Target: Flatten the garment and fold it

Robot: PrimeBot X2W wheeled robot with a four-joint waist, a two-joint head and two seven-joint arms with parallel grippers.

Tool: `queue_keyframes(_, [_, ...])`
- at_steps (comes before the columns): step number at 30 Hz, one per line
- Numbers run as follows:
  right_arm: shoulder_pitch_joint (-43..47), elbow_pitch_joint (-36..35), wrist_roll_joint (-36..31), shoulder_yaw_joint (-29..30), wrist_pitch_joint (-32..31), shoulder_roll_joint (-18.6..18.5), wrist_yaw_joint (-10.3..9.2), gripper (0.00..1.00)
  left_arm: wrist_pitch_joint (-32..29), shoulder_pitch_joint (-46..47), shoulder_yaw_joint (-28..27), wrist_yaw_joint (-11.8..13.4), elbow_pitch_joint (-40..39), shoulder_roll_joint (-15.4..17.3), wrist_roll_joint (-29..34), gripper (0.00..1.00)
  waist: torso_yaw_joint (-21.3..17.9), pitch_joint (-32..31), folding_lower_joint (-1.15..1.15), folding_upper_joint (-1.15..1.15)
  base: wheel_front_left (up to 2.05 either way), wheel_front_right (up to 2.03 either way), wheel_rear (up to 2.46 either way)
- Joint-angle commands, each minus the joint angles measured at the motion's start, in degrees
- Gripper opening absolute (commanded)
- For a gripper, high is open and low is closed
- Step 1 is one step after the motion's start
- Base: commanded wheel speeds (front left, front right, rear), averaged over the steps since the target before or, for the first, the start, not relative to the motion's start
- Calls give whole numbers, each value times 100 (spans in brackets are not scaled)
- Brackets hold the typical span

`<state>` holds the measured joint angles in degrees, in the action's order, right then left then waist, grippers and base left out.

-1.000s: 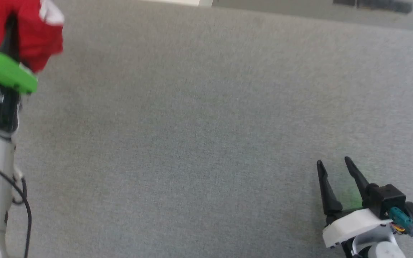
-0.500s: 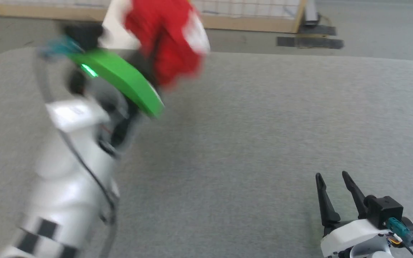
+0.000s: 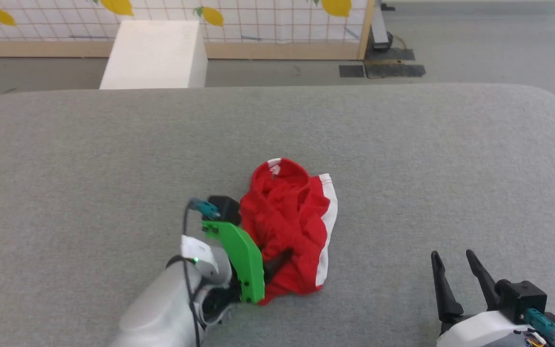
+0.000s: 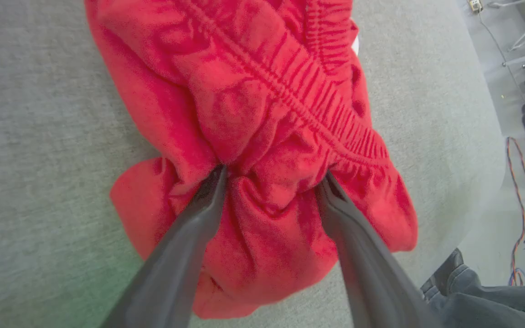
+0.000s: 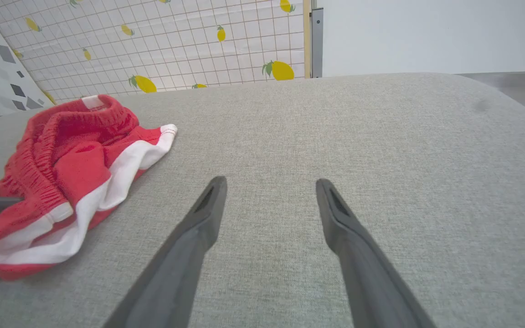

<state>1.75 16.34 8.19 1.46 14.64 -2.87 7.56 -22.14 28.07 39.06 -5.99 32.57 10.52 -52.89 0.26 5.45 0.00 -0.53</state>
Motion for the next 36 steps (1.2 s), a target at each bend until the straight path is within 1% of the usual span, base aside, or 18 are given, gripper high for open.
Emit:
queue_keyframes(1, [61,12,44,7,33,0,-8,100,14,-66,-142,37,-104,22,-165,100,135,-107,0,53,0,0,0])
queue_keyframes(2, [64,14,46,6,34,0,-8,100,63,-97,-318,39,-226,9,-357,100,181,-145,0,53,0,0,0])
queue_keyframes(3, [67,8,70,6,34,0,-8,100,299,-192,-832,70,-605,44,-808,100,300,-255,0,53,0,0,0])
queue_keyframes(5, [74,9,140,-2,35,0,-8,100,557,-263,-1140,116,-870,148,-946,100,384,-324,0,53,0,0,0])
queue_keyframes(8, [62,25,223,-97,35,0,-8,100,1265,-414,-1593,217,-1254,392,-853,100,479,-417,0,53,0,0,0])
queue_keyframes(9, [51,26,253,-124,33,0,-8,100,1626,-489,-1761,243,-1384,486,-747,100,511,-435,0,53,0,0,0])
queue_keyframes(11, [28,11,270,-151,18,0,-8,100,2347,-660,-1906,328,-1528,757,-254,100,572,-466,0,53,0,0,0])
queue_keyframes(13, [-7,-7,295,-197,-31,0,-8,100,3090,-918,-2063,459,-1575,906,138,100,604,-475,0,53,0,0,0])
queue_keyframes(14, [-24,-22,294,-227,-56,0,-8,100,3334,-1051,-2097,523,-1568,961,308,100,612,-477,0,53,0,0,0])
queue_keyframes(16, [-47,-55,329,-265,-130,0,-8,100,3625,-1323,-2221,672,-1622,1016,689,100,648,-476,0,53,0,0,0])
queue_keyframes(18, [-65,-97,367,-304,-245,0,-8,100,3698,-1587,-2330,786,-1743,1010,1103,100,691,-472,0,53,0,0,0])
queue_keyframes(19, [-78,-118,387,-341,-367,0,-8,100,3706,-1722,-2502,841,-1916,928,1324,100,713,-468,0,53,0,0,0])
queue_keyframes(20, [-139,-177,423,-407,-632,0,-8,100,3710,-2022,-2790,907,-2230,759,1776,100,745,-453,0,53,0,0,0])
queue_keyframes(24, [-448,-263,505,-631,-1384,0,-8,100,3712,-2561,-3202,813,-2557,318,2284,100,801,-402,0,53,0,0,0])
queue_keyframes(28, [-1048,-274,457,-1100,-2327,0,-8,100,3713,-2774,-3426,610,-2626,27,2591,100,868,-316,0,53,0,0,0])
queue_keyframes(31, [-1589,-116,399,-1474,-3052,0,-8,100,3713,-2793,-3548,477,-2608,-153,2721,100,960,-214,0,53,0,0,0])
queue_keyframes(34, [-2191,236,147,-1818,-3697,0,-8,100,3713,-2741,-3644,337,-2551,-320,2795,100,1115,-78,0,53,0,0,0])
queue_keyframes(36, [-2494,520,1,-1950,-3988,0,-8,100,3713,-2682,-3676,248,-2475,-409,2798,100,1250,3,0,53,0,0,0])
